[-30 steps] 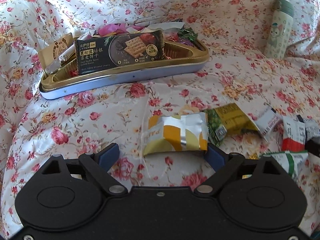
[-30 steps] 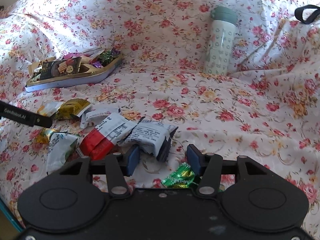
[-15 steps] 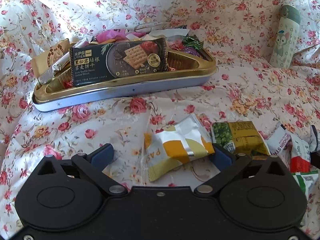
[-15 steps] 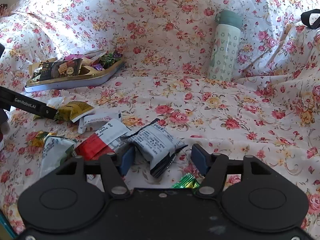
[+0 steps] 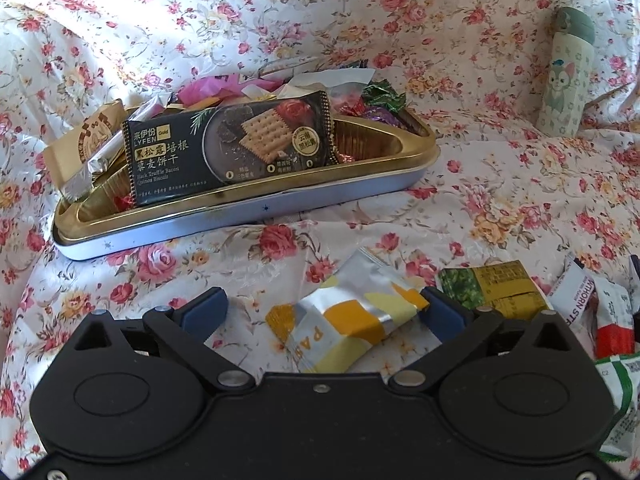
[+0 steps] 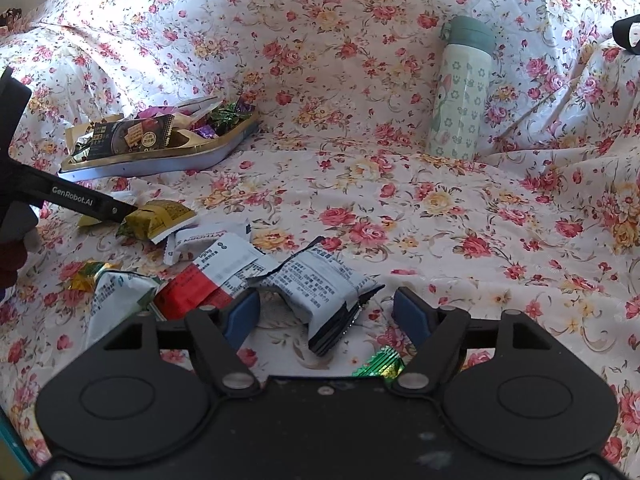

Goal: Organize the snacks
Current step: 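Grasp the yellow-white packet with left tool while right grasps the grey-white printed packet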

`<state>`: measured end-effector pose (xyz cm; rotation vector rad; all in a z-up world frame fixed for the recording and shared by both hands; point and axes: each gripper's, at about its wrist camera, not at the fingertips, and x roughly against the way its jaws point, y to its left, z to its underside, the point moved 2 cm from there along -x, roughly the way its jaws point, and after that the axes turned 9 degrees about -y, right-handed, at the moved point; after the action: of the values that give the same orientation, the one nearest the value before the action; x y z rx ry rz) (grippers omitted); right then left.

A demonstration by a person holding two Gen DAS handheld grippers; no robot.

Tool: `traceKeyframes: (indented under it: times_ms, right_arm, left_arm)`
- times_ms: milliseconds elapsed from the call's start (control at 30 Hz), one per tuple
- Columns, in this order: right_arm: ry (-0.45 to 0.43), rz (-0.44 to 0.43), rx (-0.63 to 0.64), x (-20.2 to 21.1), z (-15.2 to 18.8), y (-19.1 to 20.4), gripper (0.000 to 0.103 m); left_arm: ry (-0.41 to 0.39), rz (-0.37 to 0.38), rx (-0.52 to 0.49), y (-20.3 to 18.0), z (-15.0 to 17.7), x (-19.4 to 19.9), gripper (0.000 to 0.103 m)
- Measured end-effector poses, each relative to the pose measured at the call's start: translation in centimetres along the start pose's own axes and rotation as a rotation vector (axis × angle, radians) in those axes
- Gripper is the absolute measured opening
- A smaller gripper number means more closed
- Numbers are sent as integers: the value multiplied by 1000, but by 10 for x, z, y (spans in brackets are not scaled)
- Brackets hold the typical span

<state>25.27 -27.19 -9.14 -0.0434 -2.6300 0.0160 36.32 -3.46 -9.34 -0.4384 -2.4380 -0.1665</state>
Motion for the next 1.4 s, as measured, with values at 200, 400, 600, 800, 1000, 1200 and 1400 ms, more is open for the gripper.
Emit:
traceKeyframes:
  times_ms: [200, 400, 600, 800, 1000, 1200, 1400]
  right_arm:
    - [0, 1, 1, 0, 0, 0, 80]
    - [0, 1, 0, 0, 0, 0, 80]
    - [-1, 2, 0, 0, 0, 0, 80]
    - [-1, 2, 0, 0, 0, 0, 80]
    - [-1, 3, 0, 0, 0, 0, 80]
    - [-1, 4, 0, 0, 0, 0, 80]
    - [-2, 5, 0, 0, 0, 0, 80]
  left_arm:
    - [-6, 78, -61, -3, 6, 11, 98]
    - [-4, 129, -73, -3, 5, 14, 94]
    - [-15, 141, -105, -5, 12, 25, 91]
    - [-26, 157, -78, -7, 10, 30, 85]
    - [-10, 151, 8, -3, -1, 29, 97]
    - [50, 82, 51, -4, 0, 17, 96]
    - [42, 30, 0, -16, 6, 13, 97]
